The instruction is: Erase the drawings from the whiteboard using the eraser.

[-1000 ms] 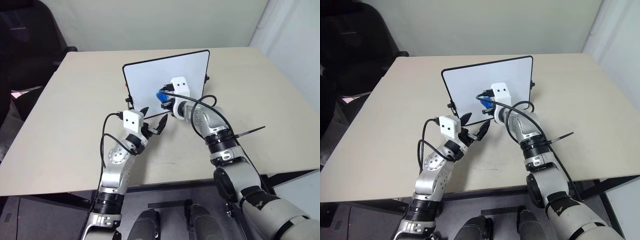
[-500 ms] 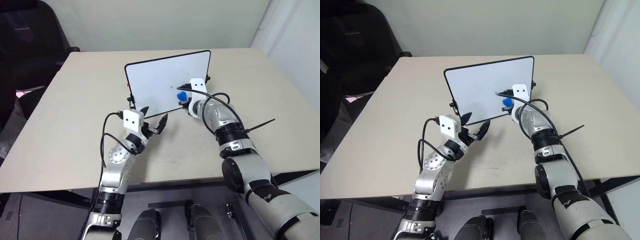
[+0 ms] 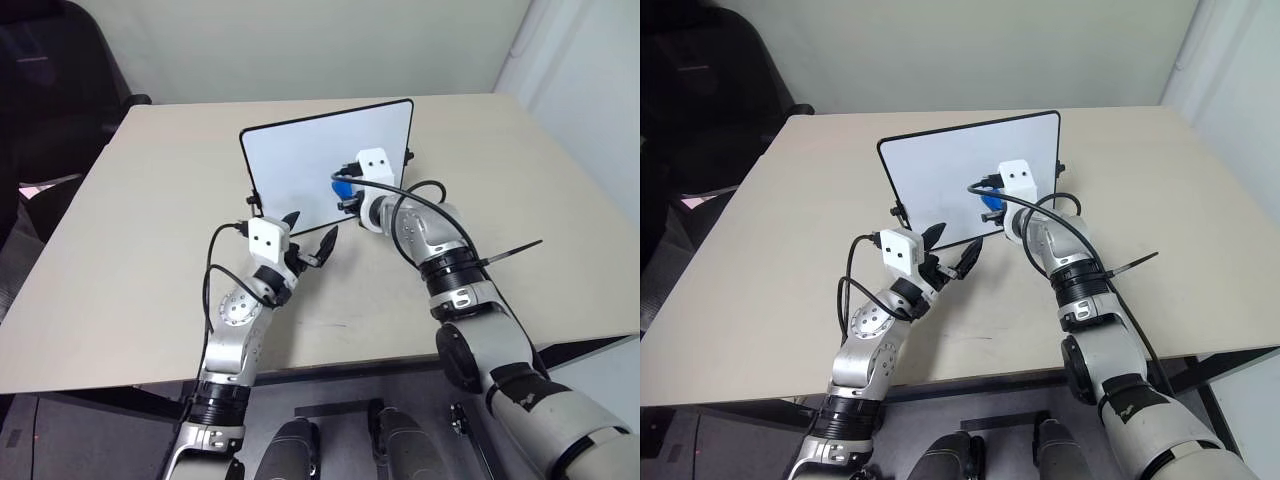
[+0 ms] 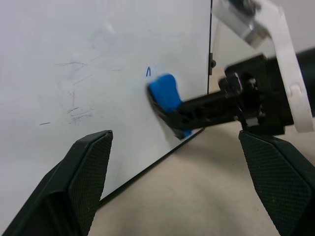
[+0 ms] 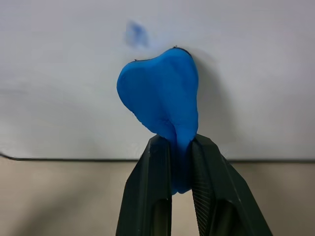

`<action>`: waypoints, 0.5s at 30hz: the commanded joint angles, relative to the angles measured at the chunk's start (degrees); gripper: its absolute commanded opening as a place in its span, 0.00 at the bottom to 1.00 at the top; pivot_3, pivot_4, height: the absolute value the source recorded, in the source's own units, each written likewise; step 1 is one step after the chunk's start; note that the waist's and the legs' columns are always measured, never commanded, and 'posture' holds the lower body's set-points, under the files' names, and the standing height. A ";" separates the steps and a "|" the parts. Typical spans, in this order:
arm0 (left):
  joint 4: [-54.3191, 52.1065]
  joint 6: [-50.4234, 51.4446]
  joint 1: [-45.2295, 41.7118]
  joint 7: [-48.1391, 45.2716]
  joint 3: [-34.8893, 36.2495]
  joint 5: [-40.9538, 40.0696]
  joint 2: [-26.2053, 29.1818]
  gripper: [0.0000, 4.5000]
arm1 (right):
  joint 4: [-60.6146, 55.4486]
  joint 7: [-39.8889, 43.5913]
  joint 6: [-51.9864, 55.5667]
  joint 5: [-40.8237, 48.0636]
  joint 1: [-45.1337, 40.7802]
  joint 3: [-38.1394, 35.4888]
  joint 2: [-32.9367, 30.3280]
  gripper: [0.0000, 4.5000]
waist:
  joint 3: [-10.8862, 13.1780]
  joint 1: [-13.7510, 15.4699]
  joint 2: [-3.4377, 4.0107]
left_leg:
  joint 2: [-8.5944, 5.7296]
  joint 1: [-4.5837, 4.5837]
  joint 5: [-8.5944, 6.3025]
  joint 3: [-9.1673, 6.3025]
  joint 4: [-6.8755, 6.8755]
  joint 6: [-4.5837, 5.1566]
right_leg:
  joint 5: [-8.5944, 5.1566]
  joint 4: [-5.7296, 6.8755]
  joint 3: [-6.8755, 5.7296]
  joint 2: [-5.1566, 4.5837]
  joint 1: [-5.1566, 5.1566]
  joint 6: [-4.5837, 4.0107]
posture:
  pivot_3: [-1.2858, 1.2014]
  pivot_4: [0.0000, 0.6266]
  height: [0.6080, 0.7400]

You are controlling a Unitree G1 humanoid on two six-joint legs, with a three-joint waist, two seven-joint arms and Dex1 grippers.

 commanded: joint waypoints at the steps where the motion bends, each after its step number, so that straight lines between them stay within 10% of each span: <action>1: -1.11 -0.92 -0.69 -0.04 0.07 -0.06 -0.09 1.00 | -3.19 0.58 -0.54 0.73 -2.79 -0.90 0.05 0.07 | 0.00 0.06 0.00 | 0.03 0.00 -0.01 -0.01 0.00 -0.02 | 0.00 0.00 0.00 0.05 -0.01 -0.01 | 0.52 0.24 1.00; 15: -1.65 -0.74 -0.33 -0.02 0.52 -0.49 0.07 1.00 | -2.99 -0.81 -2.30 1.54 -6.60 -5.34 -0.88 0.07 | 0.00 0.09 0.00 | 0.18 0.00 -0.05 0.00 0.01 -0.10 | 0.02 0.02 0.03 0.22 -0.09 -0.18 | 0.52 0.24 1.00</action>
